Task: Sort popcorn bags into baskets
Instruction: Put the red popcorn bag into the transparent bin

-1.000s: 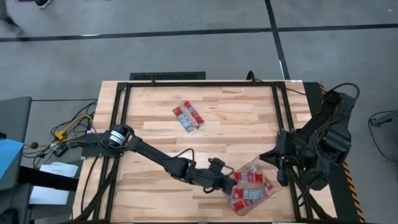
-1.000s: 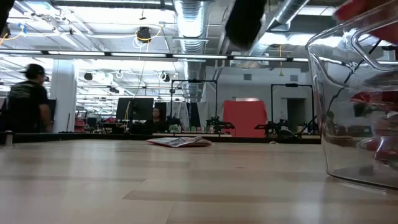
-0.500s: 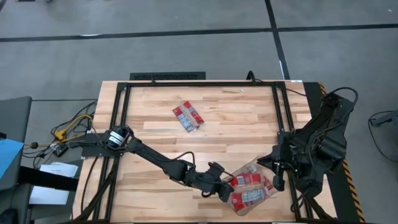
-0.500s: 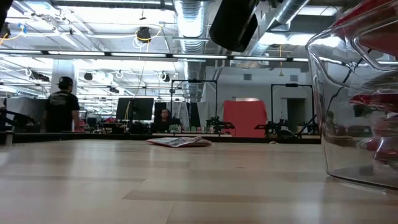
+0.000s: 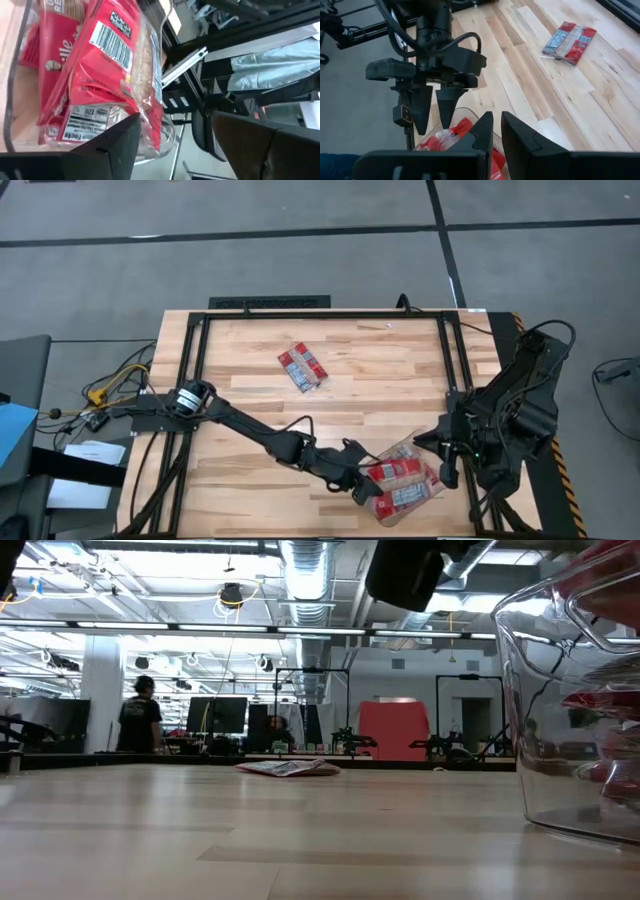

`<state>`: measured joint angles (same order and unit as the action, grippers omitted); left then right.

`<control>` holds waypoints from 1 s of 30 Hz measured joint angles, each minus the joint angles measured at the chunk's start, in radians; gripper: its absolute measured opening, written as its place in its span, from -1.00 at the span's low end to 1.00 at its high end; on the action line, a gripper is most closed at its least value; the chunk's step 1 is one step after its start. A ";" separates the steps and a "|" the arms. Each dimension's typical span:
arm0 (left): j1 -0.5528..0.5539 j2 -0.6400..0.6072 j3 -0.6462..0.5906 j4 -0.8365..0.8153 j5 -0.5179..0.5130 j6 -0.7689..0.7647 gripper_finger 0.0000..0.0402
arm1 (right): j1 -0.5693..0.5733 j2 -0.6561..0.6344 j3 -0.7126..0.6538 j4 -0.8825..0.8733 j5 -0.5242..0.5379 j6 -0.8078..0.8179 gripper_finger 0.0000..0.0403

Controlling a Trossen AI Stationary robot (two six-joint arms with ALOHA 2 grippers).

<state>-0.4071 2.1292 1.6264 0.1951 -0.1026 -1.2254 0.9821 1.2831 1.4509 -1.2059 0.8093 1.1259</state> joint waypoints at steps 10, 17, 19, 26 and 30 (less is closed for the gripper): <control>0.045 -0.005 0.000 -0.002 0.251 0.011 0.18 | 0.000 0.000 0.000 0.003 0.000 0.001 -0.69; 0.122 -0.144 0.000 -0.151 0.452 0.134 0.18 | 0.000 0.000 0.000 -0.001 -0.001 0.000 -0.69; 0.159 -0.219 0.000 -0.286 0.466 0.223 0.17 | 0.000 0.000 0.000 -0.008 -0.001 0.000 -0.69; 0.300 -0.562 0.000 -0.879 0.135 0.615 0.17 | -0.004 0.000 0.001 -0.036 0.001 0.000 -0.69; 0.409 -0.698 0.000 -1.097 -0.109 0.709 0.17 | -0.030 0.000 0.001 -0.052 0.002 0.000 -0.69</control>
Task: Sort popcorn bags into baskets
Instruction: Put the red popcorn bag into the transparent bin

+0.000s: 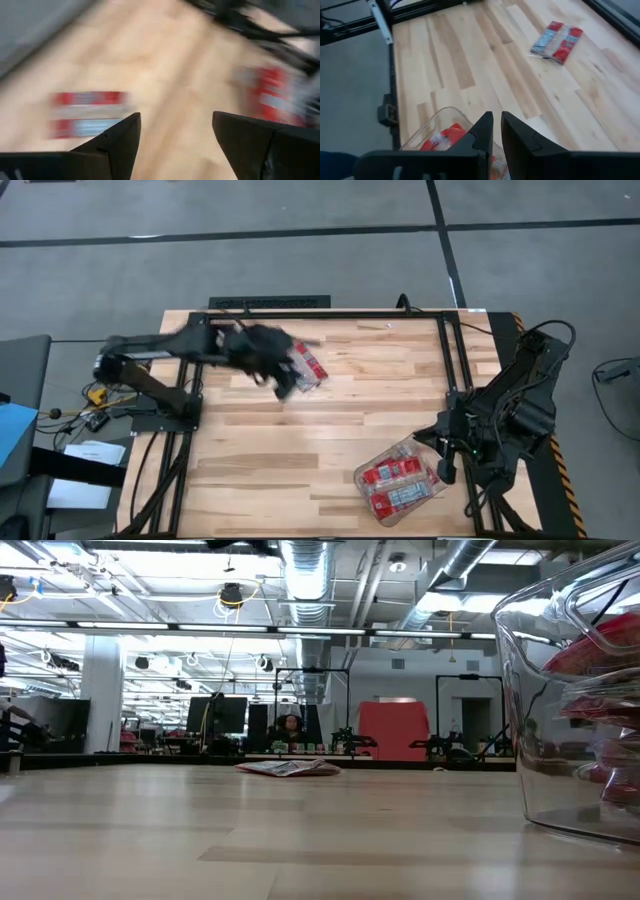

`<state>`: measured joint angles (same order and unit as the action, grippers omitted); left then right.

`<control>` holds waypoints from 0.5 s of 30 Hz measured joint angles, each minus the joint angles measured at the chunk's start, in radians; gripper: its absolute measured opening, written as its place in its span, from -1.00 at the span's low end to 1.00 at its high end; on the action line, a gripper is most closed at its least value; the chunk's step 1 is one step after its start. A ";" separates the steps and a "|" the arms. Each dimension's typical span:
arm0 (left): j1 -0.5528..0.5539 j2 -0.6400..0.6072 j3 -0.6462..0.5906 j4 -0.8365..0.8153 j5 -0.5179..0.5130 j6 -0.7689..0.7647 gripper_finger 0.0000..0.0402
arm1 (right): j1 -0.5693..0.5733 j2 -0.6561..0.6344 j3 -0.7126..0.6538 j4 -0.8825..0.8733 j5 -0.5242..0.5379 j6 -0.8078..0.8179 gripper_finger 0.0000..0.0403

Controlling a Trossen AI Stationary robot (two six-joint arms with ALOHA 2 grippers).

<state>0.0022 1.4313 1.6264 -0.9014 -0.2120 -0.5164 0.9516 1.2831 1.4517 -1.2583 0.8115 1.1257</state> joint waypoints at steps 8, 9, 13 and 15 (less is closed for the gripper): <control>0.341 -0.053 -0.023 -0.189 -0.086 0.224 0.17 | -0.093 0.000 0.000 -0.047 0.002 0.000 -0.69; 0.384 -0.050 -0.044 -0.158 -0.049 0.259 0.17 | -0.107 0.000 0.000 -0.053 0.002 0.000 -0.69; 0.541 -0.030 -0.169 -0.063 0.126 0.372 0.17 | -0.162 0.000 0.000 -0.071 0.002 0.000 -0.69; 0.602 -0.029 -0.251 0.040 0.177 0.412 0.17 | -0.185 0.000 0.000 -0.077 0.002 0.000 -0.69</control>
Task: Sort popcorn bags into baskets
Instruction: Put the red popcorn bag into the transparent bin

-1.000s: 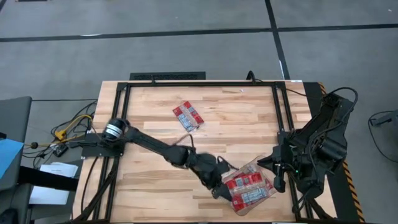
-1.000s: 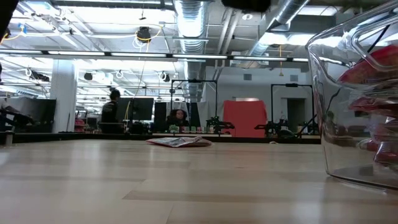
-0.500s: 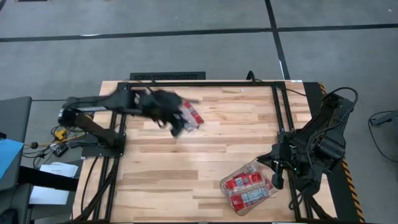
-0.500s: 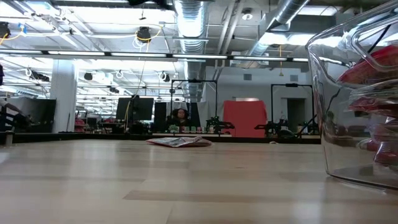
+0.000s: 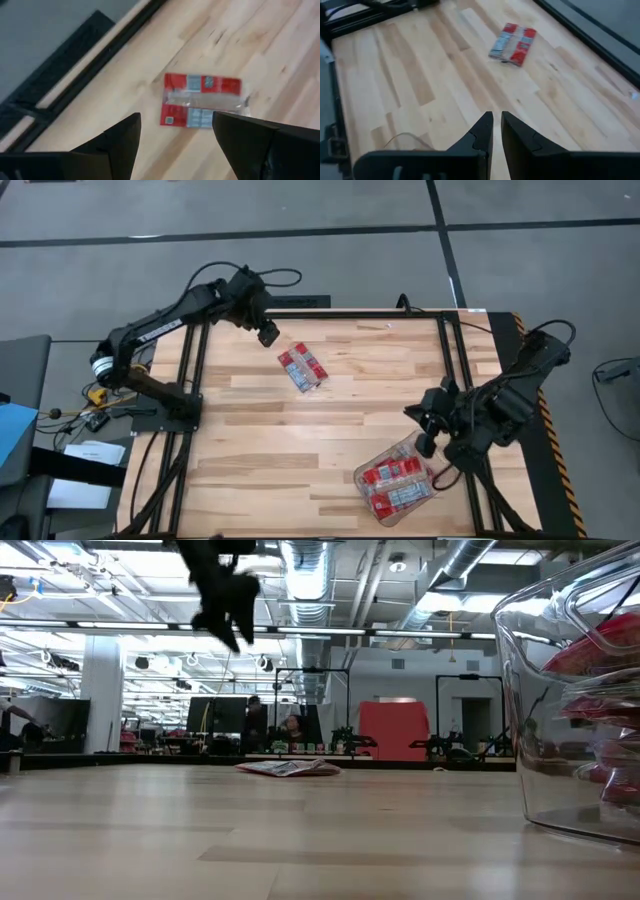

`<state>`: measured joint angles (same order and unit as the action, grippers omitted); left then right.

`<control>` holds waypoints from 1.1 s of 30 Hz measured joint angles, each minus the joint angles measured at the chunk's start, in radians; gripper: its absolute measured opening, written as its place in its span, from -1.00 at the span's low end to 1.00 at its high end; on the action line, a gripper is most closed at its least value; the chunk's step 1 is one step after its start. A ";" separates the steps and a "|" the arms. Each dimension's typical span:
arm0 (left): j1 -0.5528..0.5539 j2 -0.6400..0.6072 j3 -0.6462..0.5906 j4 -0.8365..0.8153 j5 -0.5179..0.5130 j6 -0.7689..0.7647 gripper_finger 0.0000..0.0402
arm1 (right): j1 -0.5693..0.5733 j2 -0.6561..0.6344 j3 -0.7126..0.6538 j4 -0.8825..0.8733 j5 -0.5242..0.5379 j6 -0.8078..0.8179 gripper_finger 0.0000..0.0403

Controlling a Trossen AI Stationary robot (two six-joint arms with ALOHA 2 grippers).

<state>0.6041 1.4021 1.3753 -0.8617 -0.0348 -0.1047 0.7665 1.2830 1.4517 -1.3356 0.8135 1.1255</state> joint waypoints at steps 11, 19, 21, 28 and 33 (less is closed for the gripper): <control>0.153 0.045 -0.422 0.569 0.232 0.005 0.17 | -0.123 0.000 0.000 -0.015 -0.003 0.000 -0.69; 0.155 0.266 -0.435 0.598 0.339 0.005 0.34 | -0.192 0.000 0.000 -0.018 -0.004 -0.023 -0.69; 0.156 0.313 -0.435 0.606 0.321 -0.010 0.41 | -0.201 0.000 0.000 -0.019 -0.003 -0.024 -0.69; 0.148 0.378 -0.430 0.641 0.302 -0.055 0.48 | -0.205 0.000 0.000 -0.019 -0.004 -0.027 -0.69; 0.113 0.384 -0.432 0.685 0.322 -0.067 0.48 | -0.205 0.000 0.000 -0.019 -0.004 -0.027 -0.69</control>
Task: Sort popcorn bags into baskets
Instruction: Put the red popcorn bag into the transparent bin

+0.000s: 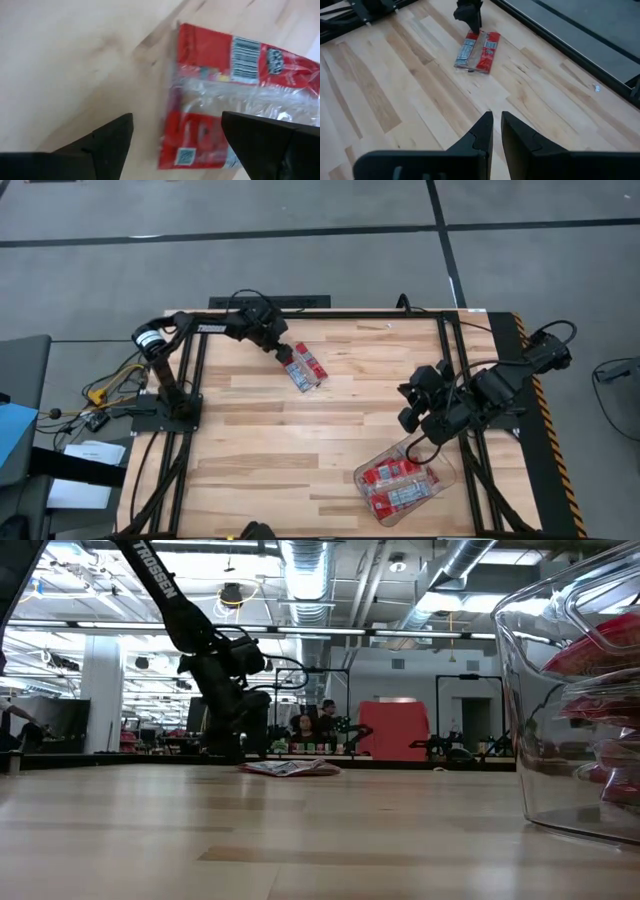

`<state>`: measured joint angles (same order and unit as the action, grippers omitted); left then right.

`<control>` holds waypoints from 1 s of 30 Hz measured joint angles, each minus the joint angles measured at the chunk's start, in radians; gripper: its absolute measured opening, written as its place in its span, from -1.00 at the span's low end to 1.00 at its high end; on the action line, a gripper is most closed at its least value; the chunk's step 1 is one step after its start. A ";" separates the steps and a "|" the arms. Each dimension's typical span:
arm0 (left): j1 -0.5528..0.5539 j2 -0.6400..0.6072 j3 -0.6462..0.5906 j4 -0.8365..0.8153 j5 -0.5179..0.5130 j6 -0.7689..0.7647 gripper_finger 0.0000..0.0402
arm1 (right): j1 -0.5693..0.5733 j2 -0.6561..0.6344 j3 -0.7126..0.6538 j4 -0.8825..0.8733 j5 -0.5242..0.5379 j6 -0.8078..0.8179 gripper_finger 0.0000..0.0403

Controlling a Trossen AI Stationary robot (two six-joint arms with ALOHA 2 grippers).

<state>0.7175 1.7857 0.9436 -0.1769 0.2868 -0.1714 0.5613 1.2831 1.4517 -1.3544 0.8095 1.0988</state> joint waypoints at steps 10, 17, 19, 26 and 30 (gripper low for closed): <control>-0.106 0.093 0.022 0.027 0.067 -0.019 0.39 | 0.001 0.000 0.000 0.001 -0.001 0.000 -0.69; -0.119 0.097 0.021 0.014 0.120 -0.060 0.00 | 0.001 0.000 0.000 0.001 -0.001 -0.008 -0.69; -0.130 0.097 0.019 0.010 0.118 -0.060 -0.18 | 0.001 0.000 0.000 0.001 -0.001 -0.008 -0.69; -0.156 0.099 0.017 0.011 0.121 -0.063 -0.89 | 0.001 0.000 0.000 0.001 -0.001 -0.028 -0.69; -0.158 0.098 0.017 0.011 0.121 -0.140 -0.97 | 0.001 0.000 0.000 0.001 -0.001 -0.028 -0.69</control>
<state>0.5594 1.8840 0.9604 -0.1654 0.4081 -0.3112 0.5625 1.2831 1.4517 -1.3536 0.8089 1.0705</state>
